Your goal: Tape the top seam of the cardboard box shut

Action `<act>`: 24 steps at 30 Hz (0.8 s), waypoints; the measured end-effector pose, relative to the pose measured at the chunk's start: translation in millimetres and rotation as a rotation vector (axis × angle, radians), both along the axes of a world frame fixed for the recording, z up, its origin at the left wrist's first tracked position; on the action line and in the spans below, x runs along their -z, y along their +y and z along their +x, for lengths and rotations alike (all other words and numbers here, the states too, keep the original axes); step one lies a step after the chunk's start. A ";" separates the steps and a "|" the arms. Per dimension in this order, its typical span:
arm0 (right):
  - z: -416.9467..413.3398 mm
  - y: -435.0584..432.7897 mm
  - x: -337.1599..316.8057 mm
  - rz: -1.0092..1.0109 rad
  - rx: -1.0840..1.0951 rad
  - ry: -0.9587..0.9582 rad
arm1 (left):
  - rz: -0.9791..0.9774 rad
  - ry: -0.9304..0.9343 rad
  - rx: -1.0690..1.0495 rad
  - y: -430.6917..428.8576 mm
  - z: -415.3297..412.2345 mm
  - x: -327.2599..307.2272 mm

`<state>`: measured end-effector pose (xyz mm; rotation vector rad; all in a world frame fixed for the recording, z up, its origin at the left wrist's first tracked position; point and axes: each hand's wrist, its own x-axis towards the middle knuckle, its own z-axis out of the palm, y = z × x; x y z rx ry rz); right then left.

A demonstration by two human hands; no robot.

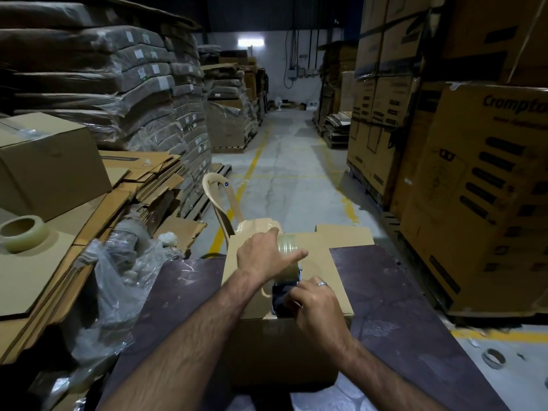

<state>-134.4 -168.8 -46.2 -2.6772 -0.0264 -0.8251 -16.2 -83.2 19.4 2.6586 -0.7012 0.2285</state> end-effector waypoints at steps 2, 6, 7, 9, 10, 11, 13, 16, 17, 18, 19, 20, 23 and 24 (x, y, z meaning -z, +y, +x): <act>-1.3 1.5 0.8 -0.008 0.001 -0.011 | 0.033 -0.014 -0.012 -10.0 -0.4 2.1; -5.4 7.2 1.0 -0.058 -0.044 -0.134 | -0.018 -0.007 -0.043 -18.4 -2.2 9.8; -6.3 7.7 1.6 -0.086 -0.052 -0.149 | -0.017 -0.008 -0.037 -20.3 -2.5 10.0; -7.6 7.5 6.6 -0.159 -0.070 -0.171 | 0.007 0.001 -0.005 -24.2 1.5 7.5; -8.9 6.5 10.2 -0.202 -0.094 -0.184 | 0.024 0.021 0.007 -25.6 5.7 5.2; -12.0 6.3 13.8 -0.244 -0.136 -0.184 | 0.042 0.055 0.011 -25.8 11.2 2.2; -22.0 6.0 23.1 -0.304 -0.218 -0.182 | 0.069 0.130 0.005 -25.1 21.8 -3.3; -27.9 2.1 31.5 -0.347 -0.214 -0.167 | 0.098 0.170 -0.004 -26.2 27.5 -7.3; -27.4 0.8 33.3 -0.373 -0.198 -0.162 | 0.082 0.166 -0.007 -27.0 25.9 -8.2; -26.0 -0.2 34.6 -0.406 -0.183 -0.156 | 0.039 0.166 -0.011 -27.5 22.8 -7.9; -25.2 0.3 34.7 -0.429 -0.175 -0.150 | -0.003 0.171 -0.018 -26.5 17.9 -5.9; -23.9 0.7 35.2 -0.435 -0.177 -0.150 | -0.025 0.156 -0.028 -23.4 10.8 -1.3; -22.9 4.4 36.1 -0.414 -0.166 -0.181 | 0.062 -0.005 -0.033 -12.0 -14.3 18.9; -23.4 6.7 35.4 -0.408 -0.164 -0.188 | 0.063 -0.058 -0.029 -10.5 -16.0 24.2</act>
